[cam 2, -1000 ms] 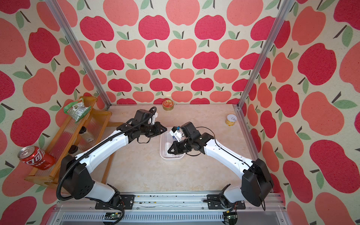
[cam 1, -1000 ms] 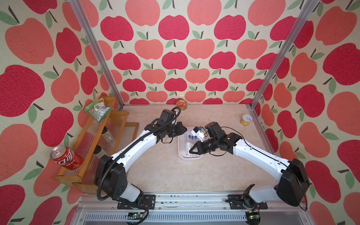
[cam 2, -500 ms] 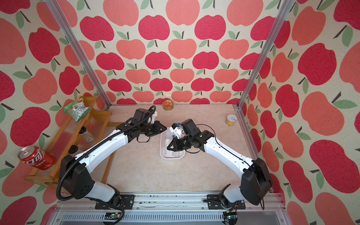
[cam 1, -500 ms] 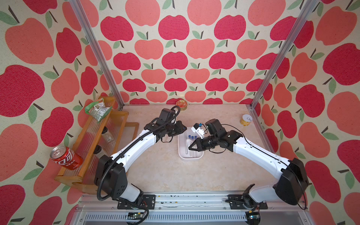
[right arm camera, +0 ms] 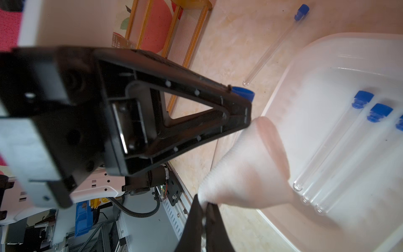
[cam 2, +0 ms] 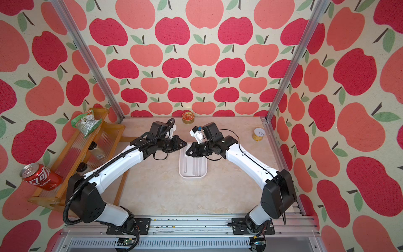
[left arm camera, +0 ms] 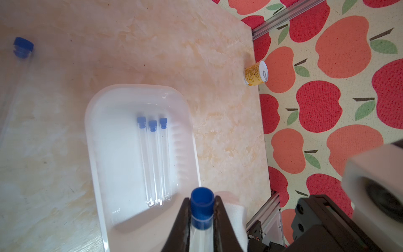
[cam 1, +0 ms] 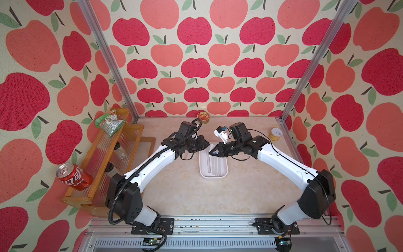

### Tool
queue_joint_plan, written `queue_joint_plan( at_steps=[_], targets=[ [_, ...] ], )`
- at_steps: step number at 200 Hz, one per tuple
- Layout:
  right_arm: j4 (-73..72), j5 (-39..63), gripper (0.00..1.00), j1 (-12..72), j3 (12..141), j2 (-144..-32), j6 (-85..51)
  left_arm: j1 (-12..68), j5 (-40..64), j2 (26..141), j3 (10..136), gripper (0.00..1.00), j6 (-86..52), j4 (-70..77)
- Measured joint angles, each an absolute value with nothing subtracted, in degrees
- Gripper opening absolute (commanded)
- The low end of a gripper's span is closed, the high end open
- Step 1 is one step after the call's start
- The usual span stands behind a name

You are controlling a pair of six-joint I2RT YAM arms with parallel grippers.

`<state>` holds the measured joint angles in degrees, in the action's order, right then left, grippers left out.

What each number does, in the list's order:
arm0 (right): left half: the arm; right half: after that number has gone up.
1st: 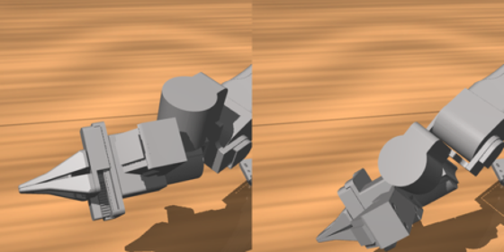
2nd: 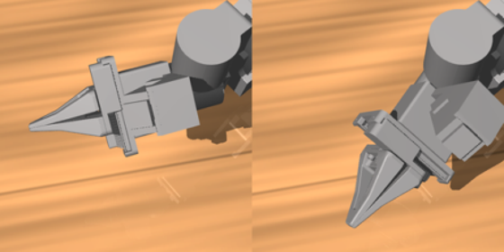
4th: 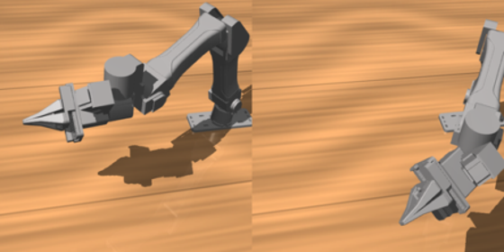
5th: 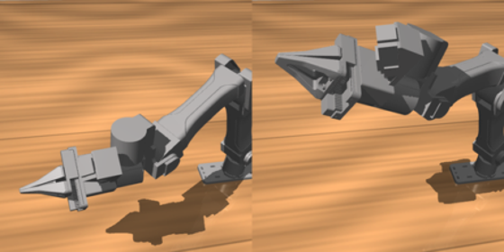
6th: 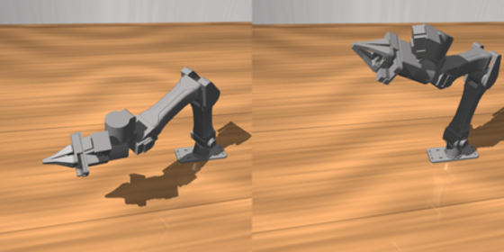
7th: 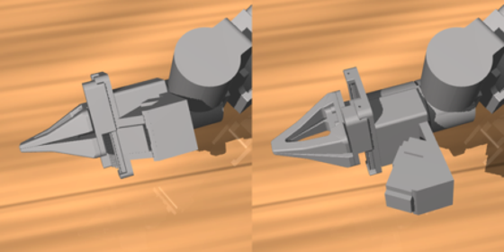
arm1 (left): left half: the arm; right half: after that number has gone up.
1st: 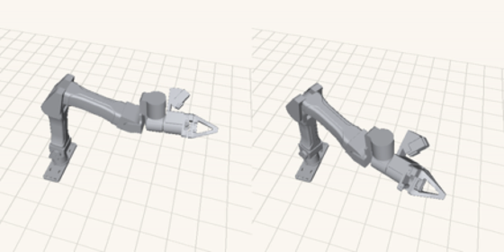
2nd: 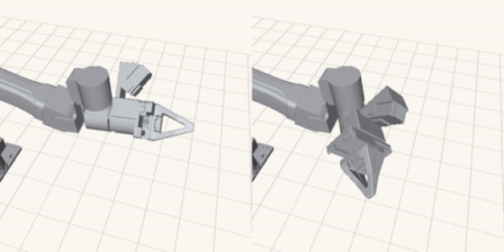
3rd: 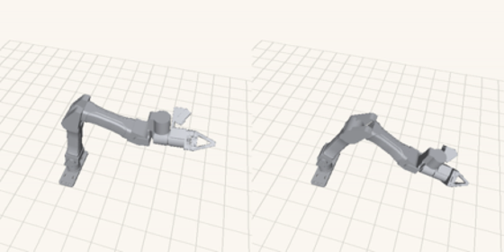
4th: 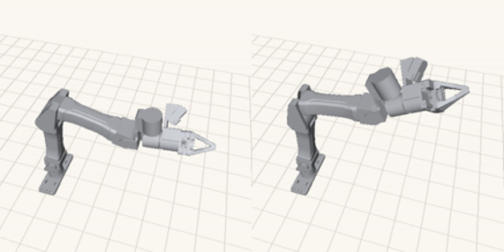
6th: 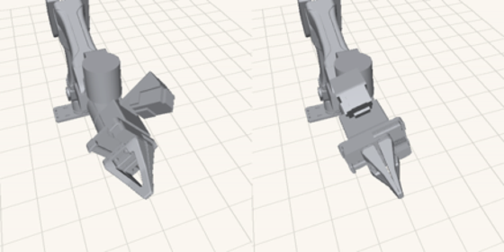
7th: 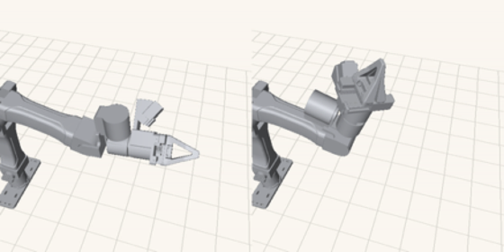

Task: Wipe the exteriors of test tubes
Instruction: Wipe the dirt from the test tube.

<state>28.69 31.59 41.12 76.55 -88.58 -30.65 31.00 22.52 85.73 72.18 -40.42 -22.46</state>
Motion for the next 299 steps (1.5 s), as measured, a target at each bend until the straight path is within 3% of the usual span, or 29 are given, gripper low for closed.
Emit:
queue_joint_plan(
  at_steps=[149, 213, 299],
  targets=[
    [28.34, 33.41, 0.00, 46.96, 61.14, -78.85, -30.52, 30.98, 22.55, 86.06, 73.10, 0.16, -40.40, -22.48],
    [28.88, 33.32, 0.00, 45.80, 63.59, -79.75, -30.09, 30.98, 22.59, 86.06, 73.12, 0.16, -40.40, -22.46],
    [27.22, 33.39, 0.00, 40.84, 75.00, -89.43, -29.32, 31.16, 22.35, 86.04, 72.75, 0.16, -40.42, -22.46]
  ],
)
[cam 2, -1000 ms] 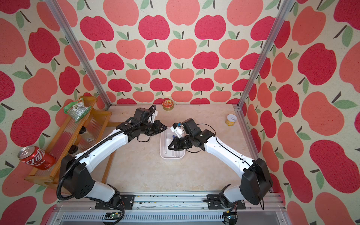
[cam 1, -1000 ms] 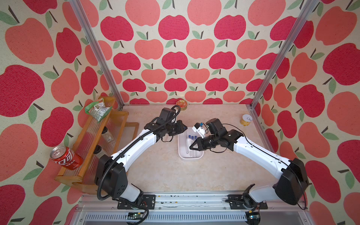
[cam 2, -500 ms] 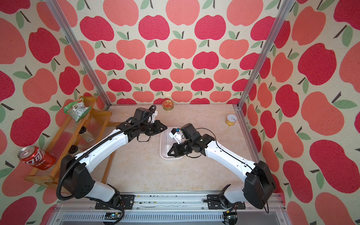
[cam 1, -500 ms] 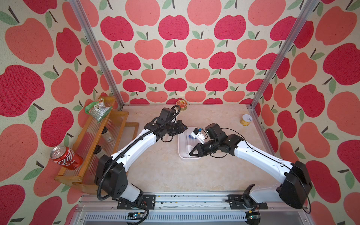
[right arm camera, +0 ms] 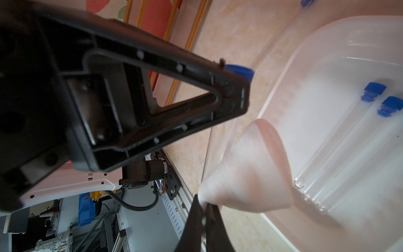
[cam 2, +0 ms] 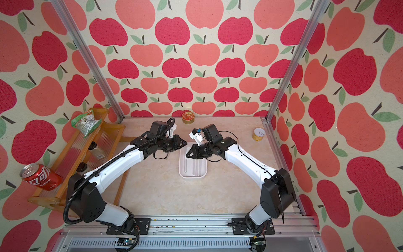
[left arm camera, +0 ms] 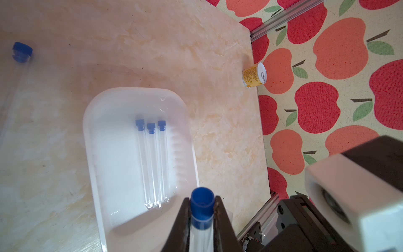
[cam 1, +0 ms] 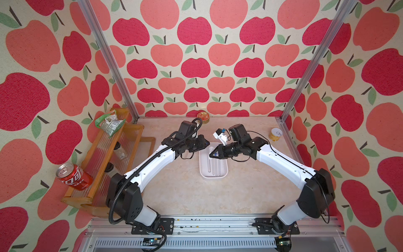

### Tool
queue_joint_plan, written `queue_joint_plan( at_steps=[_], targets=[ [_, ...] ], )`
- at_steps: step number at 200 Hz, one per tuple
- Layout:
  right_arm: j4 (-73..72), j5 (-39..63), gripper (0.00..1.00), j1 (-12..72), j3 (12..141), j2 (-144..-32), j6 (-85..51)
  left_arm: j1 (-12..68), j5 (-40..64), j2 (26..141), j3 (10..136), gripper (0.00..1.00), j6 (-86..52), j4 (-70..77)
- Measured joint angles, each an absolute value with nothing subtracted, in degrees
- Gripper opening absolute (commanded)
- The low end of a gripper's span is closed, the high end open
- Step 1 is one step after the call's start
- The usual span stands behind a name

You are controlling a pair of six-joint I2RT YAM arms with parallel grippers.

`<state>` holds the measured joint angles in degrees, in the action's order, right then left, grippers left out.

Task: Wipe the exteriors of test tubes
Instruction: Wipe the dirt from the test tube.

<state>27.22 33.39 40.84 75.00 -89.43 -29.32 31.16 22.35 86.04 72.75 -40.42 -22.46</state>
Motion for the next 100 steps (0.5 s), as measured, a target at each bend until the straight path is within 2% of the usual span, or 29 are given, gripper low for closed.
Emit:
queue_joint_plan(
  at_steps=[61, 100],
  targets=[
    [24.16, 33.78, 0.00, 40.69, 74.76, -89.58, -30.72, 31.27, 22.44, 86.04, 72.44, 0.16, -40.42, -22.46],
    [23.09, 34.37, 0.00, 41.60, 70.11, -87.20, -31.20, 31.24, 22.37, 86.04, 72.44, 0.16, -40.38, -22.50]
  ],
)
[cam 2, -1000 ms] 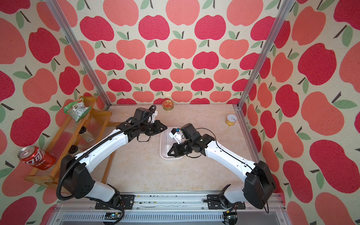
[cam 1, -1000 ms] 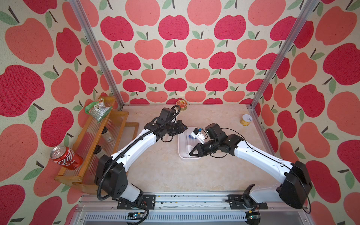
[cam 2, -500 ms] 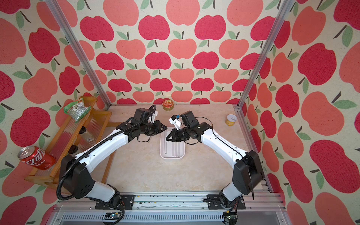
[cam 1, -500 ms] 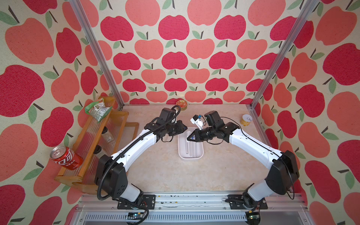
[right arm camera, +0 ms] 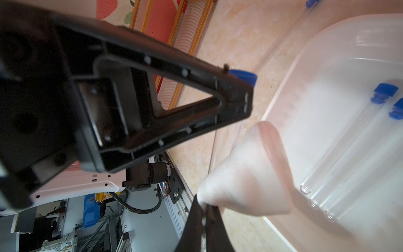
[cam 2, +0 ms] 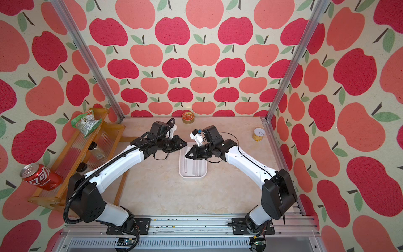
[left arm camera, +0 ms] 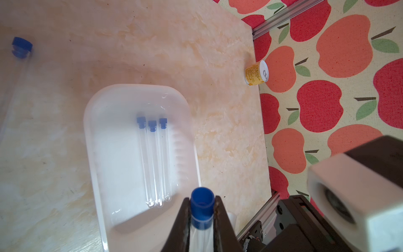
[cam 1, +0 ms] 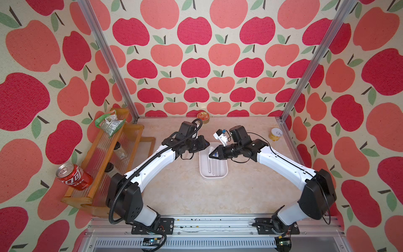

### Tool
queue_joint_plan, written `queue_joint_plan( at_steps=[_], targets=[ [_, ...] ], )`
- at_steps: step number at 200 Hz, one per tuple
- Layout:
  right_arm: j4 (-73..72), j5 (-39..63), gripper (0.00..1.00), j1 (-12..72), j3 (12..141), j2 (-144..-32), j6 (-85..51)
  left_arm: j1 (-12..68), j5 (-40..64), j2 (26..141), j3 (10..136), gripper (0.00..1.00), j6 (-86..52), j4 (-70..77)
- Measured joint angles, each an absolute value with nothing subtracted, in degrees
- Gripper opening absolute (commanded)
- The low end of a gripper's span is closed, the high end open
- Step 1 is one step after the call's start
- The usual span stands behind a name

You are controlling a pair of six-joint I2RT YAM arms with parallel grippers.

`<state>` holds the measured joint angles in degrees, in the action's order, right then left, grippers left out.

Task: Wipe the exteriors of test tubes
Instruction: Wipe the dirt from the test tube.

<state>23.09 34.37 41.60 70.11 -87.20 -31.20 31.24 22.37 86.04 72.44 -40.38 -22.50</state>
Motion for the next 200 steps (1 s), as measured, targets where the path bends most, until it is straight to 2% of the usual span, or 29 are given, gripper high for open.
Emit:
queue_joint_plan(
  at_steps=[61, 104, 142, 200],
  targets=[
    [22.72, 34.41, 0.00, 46.72, 60.03, -78.91, -33.15, 30.98, 22.55, 86.04, 72.69, 0.16, -39.57, -22.50],
    [23.00, 34.00, 0.00, 47.22, 58.50, -77.36, -33.54, 30.98, 22.57, 86.04, 73.14, 0.16, -39.55, -22.48],
    [25.34, 33.93, 0.00, 45.19, 62.22, -78.83, -33.08, 31.00, 22.57, 86.04, 73.14, 0.16, -39.57, -22.48],
    [25.76, 34.61, 0.00, 39.94, 72.95, -86.83, -31.83, 31.64, 22.57, 86.04, 73.12, 0.16, -39.59, -22.46]
  ],
)
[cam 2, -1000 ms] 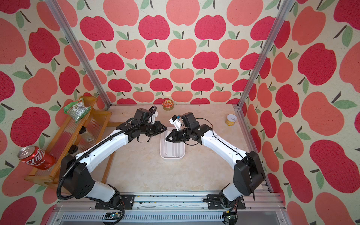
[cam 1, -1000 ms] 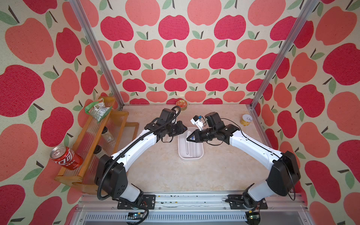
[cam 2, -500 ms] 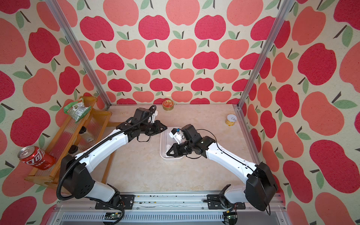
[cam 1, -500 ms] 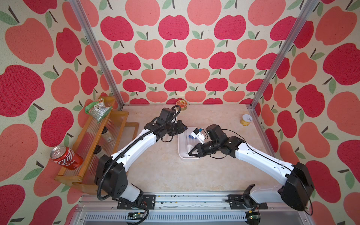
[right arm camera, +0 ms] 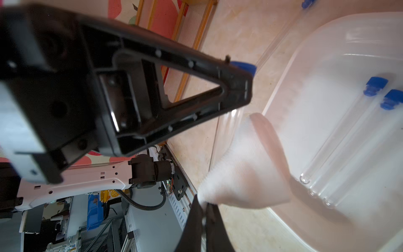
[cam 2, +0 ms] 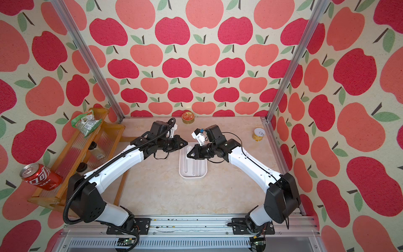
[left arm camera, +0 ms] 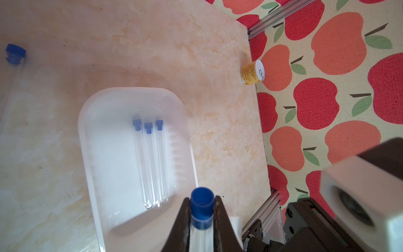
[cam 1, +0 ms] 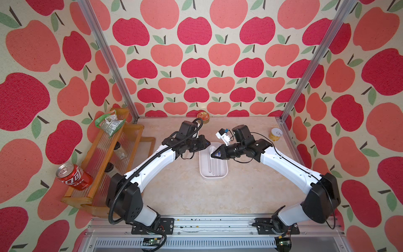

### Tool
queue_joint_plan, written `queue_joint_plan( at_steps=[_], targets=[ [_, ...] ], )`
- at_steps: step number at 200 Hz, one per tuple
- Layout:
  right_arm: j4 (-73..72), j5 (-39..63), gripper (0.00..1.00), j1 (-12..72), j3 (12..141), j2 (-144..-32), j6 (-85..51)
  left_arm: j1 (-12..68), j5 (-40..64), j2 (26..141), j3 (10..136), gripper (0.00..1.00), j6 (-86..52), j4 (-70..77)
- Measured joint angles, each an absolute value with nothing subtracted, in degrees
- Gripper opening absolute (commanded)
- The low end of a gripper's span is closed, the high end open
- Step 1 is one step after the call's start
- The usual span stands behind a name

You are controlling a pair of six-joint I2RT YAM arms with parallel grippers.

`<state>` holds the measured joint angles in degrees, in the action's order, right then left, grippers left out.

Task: Wipe the exteriors of test tubes
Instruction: Wipe the dirt from the test tube.

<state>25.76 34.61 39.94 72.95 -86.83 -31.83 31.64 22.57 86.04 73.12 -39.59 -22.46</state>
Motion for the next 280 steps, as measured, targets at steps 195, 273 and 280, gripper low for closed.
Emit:
queue_joint_plan(
  at_steps=[195, 273, 280],
  targets=[
    [25.78, 33.98, 0.00, 46.17, 56.90, -74.54, -34.30, 31.24, 22.39, 86.04, 73.08, 0.16, -39.57, -22.48],
    [18.59, 38.57, 0.00, 50.24, 52.42, -67.70, -40.66, 30.76, 19.07, 86.06, 73.78, 0.15, -39.57, -25.04],
    [18.13, 38.59, 0.00, 50.24, 52.36, -67.72, -40.80, 30.76, 18.79, 86.06, 73.78, 0.15, -39.57, -25.12]
  ],
)
